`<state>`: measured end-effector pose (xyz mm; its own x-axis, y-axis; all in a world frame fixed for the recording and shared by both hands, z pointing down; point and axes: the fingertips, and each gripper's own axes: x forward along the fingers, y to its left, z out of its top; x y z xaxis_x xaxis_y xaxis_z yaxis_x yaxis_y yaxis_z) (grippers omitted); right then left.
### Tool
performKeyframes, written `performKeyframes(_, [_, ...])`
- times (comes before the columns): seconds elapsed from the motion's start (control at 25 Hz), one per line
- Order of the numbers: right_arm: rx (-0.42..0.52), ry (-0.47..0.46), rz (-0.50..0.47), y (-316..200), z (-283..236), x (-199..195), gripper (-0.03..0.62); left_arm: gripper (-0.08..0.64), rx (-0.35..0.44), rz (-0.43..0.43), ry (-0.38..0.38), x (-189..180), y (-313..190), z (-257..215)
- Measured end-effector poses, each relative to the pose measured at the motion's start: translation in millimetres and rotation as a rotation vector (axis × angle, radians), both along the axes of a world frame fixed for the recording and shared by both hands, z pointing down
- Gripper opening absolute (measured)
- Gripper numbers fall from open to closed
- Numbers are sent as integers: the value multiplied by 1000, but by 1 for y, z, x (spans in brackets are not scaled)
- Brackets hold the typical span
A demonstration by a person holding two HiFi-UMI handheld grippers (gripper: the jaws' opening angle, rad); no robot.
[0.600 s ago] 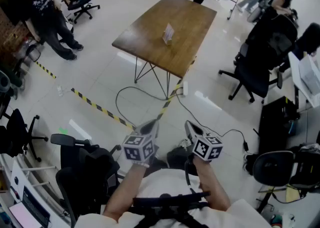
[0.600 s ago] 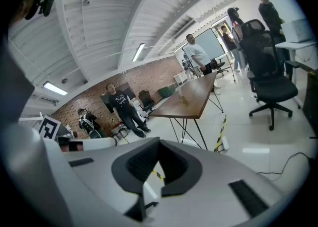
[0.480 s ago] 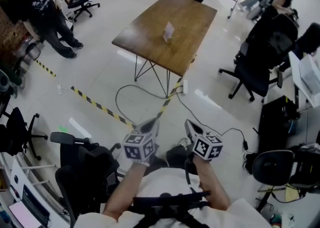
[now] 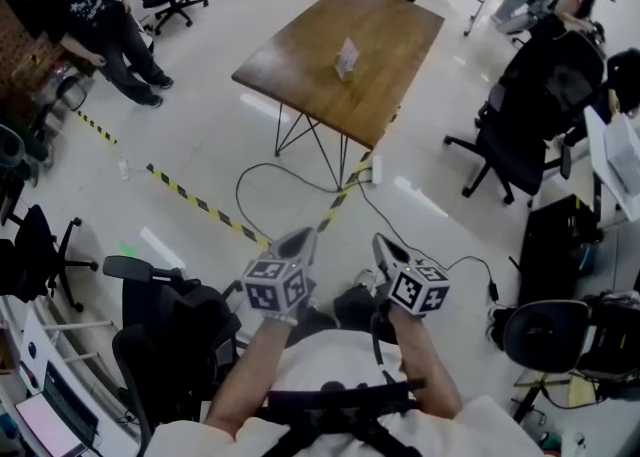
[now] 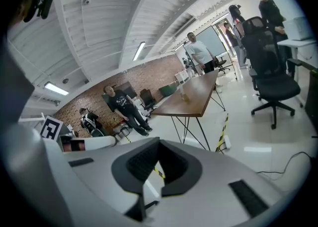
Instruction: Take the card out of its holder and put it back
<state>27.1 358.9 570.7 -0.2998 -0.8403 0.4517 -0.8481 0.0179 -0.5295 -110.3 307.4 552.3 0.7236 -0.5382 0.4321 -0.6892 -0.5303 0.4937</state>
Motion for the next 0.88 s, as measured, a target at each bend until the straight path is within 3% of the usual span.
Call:
performKeyframes(0.52, [3,-15,-33,-31,0,-1,0,-3,9,-17,-12,2,-22,-2])
performKeyframes(0.88, [11,-25,-51,-60,-5,25,0,-3,11,-10,-26,34,-48,-5])
